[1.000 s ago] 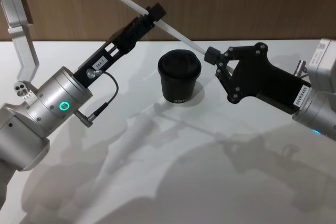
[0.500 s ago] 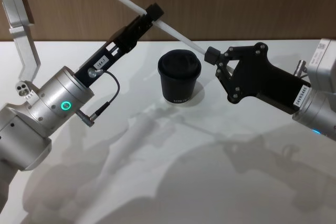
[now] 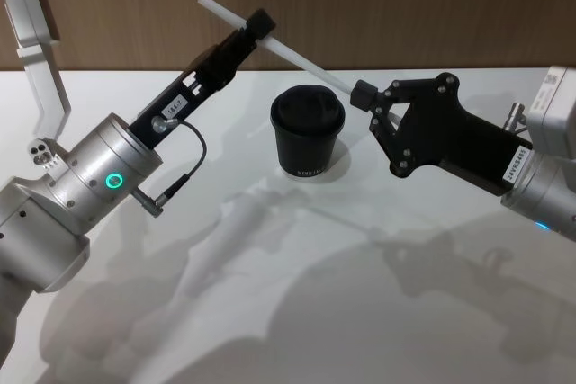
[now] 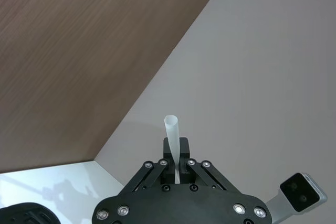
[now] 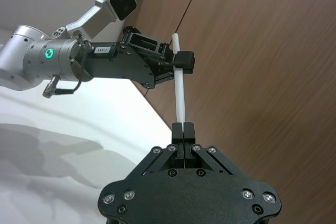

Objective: Pick up the straw with one hand, pass it to the other hand, and insert it into the cup.

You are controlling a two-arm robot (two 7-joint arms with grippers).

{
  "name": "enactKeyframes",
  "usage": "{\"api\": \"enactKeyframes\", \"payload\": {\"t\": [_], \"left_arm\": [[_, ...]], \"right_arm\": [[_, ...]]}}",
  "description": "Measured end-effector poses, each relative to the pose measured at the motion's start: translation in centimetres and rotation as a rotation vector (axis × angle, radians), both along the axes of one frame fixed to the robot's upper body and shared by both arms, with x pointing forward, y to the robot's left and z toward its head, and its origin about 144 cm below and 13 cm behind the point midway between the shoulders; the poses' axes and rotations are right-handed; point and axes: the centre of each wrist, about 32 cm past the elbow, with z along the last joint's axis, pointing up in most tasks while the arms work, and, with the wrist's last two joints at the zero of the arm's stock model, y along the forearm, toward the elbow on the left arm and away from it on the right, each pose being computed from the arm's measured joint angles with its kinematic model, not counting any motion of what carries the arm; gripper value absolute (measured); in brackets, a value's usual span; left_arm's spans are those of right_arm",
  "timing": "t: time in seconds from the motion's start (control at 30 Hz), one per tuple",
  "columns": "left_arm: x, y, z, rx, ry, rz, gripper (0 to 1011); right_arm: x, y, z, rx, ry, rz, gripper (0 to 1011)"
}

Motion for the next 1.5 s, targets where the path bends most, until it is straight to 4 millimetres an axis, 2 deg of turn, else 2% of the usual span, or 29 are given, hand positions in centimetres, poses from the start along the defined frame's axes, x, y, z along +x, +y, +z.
{"api": "enactKeyframes", "payload": {"t": [0.43,0.57,0.83,0.97,1.03,1.5], "left_arm": [[0.0,0.0,0.0,0.000,0.000,0.001,8],[0.0,0.0,0.0,0.000,0.000,0.003,8],[0.0,0.0,0.0,0.000,-0.001,0.003,7],[0.0,0.0,0.1,0.011,-0.004,0.007,7],[0.0,0.0,0.1,0.022,-0.008,0.011,7],[0.2,0.0,1.4,0.177,-0.081,0.079,6]], "right_arm": [[0.0,0.0,0.0,0.000,0.000,0.000,9],[0.0,0.0,0.0,0.000,0.000,0.000,65],[0.0,0.0,0.0,0.000,0.000,0.000,301],[0.0,0.0,0.0,0.000,0.000,0.000,461],[0.0,0.0,0.0,0.000,0.000,0.000,503],[0.0,0.0,0.0,0.000,0.000,0.000,932]]}}
